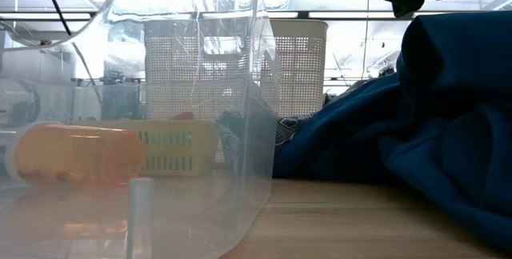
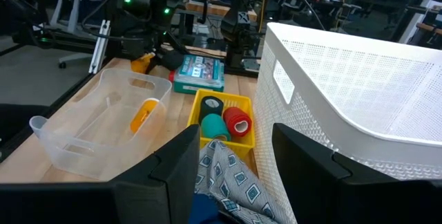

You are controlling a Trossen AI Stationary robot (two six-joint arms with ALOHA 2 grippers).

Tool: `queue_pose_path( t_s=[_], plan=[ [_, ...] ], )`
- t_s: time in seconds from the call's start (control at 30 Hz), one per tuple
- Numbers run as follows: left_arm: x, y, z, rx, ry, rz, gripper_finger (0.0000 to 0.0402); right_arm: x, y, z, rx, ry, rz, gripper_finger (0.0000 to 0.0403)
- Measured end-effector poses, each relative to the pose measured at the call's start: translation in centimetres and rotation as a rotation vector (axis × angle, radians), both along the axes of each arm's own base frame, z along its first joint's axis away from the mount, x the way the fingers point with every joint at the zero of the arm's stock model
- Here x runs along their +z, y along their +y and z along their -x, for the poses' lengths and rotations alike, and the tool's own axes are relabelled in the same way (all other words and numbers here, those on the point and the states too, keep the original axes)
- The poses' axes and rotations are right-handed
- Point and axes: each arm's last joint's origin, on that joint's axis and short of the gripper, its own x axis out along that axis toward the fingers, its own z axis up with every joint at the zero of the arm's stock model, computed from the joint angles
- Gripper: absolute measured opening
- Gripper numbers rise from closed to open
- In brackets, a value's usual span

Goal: Pick & Place Medicine items
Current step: Put the orange medicine bottle into the transparent bin

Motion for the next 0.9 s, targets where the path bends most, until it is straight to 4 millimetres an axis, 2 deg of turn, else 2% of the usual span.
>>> queue_pose_path(
  t_s=[0.27, 0.6, 0.9],
  plan=[
    [0.0, -0.1, 0.0, -0.003, 0.003, 0.009, 0.0183, 0.0, 0.0, 0.0, 0.000, 0.000, 0.000, 0.0179],
    [0.2, -0.1, -0.1, 0.000, -0.001, 0.010, 0.0192, 0.0, 0.0, 0.0, 0.000, 0.000, 0.000, 0.0178],
    [3.2, -1.4, -1.4, 0.025, -0.057, -0.006, 0.0193, 0.0, 0.0, 0.0, 0.000, 0.001, 0.000, 0.0178]
  ],
)
